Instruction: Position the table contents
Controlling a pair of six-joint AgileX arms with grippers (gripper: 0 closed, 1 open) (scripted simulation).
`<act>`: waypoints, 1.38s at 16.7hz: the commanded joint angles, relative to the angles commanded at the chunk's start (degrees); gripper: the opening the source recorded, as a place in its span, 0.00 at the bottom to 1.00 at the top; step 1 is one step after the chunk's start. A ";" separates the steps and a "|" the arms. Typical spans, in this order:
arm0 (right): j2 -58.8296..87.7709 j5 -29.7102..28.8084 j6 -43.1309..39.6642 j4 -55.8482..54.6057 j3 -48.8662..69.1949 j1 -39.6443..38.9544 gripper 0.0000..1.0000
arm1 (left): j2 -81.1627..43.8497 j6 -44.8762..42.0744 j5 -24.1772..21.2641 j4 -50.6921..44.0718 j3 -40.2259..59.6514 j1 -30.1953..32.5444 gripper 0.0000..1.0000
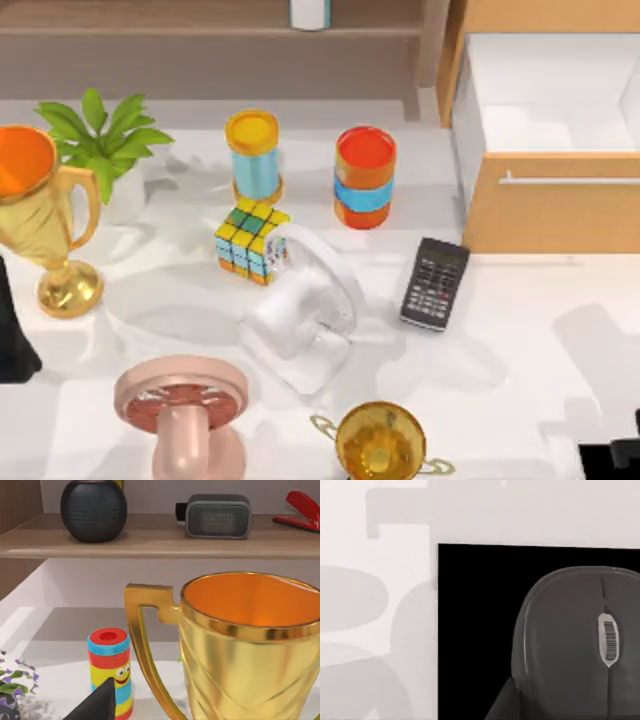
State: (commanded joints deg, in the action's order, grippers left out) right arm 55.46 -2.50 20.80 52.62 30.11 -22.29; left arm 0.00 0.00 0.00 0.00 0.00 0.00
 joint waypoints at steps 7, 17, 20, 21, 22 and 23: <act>-0.81 -0.05 -0.11 -1.37 0.88 -0.10 0.00 | 0.00 0.00 0.00 0.00 0.00 0.00 1.00; 2.26 -0.01 -0.04 -1.61 -3.43 0.06 0.00 | 0.00 0.00 0.00 0.00 0.00 0.00 1.00; 3.27 0.07 -0.04 -1.31 -4.65 0.07 0.00 | 0.00 0.00 0.00 0.00 0.00 0.00 1.00; 3.27 0.07 -0.04 -1.31 -4.65 0.07 0.00 | 0.00 0.00 0.00 0.00 0.00 0.00 1.00; 3.27 0.07 -0.04 -1.31 -4.65 0.07 0.00 | 0.00 0.00 0.00 0.00 0.00 0.00 1.00; 3.27 0.07 -0.04 -1.31 -4.65 0.07 0.00 | 0.00 0.00 0.00 0.00 0.00 0.00 1.00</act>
State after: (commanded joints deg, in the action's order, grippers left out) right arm 58.73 -2.43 20.77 51.31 25.46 -22.22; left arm 0.00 0.00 0.00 0.00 0.00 0.00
